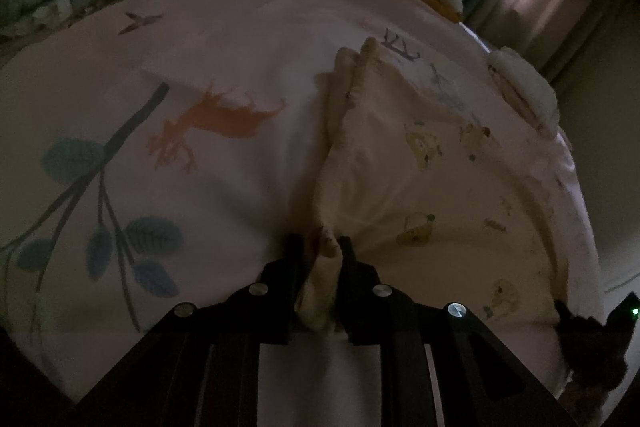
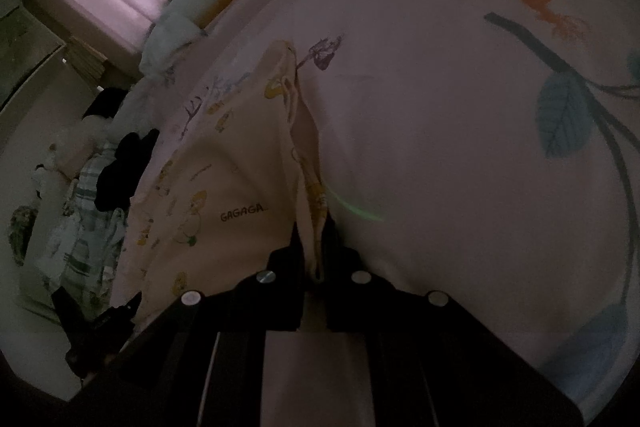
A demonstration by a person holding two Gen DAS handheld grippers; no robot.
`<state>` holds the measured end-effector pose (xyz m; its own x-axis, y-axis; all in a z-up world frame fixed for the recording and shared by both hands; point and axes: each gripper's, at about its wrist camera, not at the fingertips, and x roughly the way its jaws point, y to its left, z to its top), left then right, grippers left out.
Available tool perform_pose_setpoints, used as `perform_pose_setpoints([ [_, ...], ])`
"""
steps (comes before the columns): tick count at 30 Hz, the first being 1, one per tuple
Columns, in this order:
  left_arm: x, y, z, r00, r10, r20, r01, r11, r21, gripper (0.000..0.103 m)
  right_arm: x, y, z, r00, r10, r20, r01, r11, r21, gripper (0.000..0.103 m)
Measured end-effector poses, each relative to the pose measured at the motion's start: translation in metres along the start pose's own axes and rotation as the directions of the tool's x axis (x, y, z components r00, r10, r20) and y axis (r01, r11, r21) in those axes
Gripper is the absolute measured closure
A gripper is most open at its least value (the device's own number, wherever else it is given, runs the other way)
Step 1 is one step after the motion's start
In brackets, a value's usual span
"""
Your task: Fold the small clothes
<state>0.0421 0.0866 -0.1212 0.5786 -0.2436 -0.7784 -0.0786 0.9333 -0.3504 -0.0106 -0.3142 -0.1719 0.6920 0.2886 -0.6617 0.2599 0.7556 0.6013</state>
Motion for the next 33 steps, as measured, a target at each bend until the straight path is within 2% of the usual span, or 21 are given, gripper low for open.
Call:
perform_pose_setpoints([
  [3,0.0,0.001,-0.002,1.0,0.001,0.006,-0.001,1.0,-0.016,0.084,0.001,0.001,0.0,1.0,-0.007,-0.002,0.007,1.0,-0.011,0.098],
  [13,0.001,-0.02,-0.007,0.994,0.105,0.032,-0.107,0.992,0.068,0.084,-0.001,-0.005,0.001,1.0,0.01,-0.008,-0.011,1.0,-0.009,0.098],
  [25,0.001,-0.021,-0.002,0.994,0.11,0.012,-0.111,0.991,0.071,0.084,-0.002,-0.014,0.007,0.996,0.077,-0.054,-0.073,0.994,0.078,0.097],
  [28,0.001,-0.02,-0.001,0.994,0.105,0.009,-0.105,0.992,0.074,0.084,-0.004,-0.016,0.01,0.989,0.134,-0.057,-0.125,0.982,0.144,0.081],
  [30,0.002,-0.019,0.001,0.995,0.103,0.001,-0.102,0.992,0.074,0.084,-0.007,-0.013,0.01,0.978,0.207,-0.035,-0.197,0.961,0.194,0.052],
  [32,0.003,-0.02,0.002,0.995,0.098,-0.006,-0.097,0.993,0.068,0.084,-0.008,-0.004,0.012,0.97,0.242,-0.02,-0.233,0.951,0.201,0.042],
  [33,0.003,-0.019,0.003,0.995,0.095,-0.01,-0.094,0.993,0.066,0.084,-0.007,0.002,0.012,0.975,0.22,-0.025,-0.211,0.96,0.185,0.043],
])
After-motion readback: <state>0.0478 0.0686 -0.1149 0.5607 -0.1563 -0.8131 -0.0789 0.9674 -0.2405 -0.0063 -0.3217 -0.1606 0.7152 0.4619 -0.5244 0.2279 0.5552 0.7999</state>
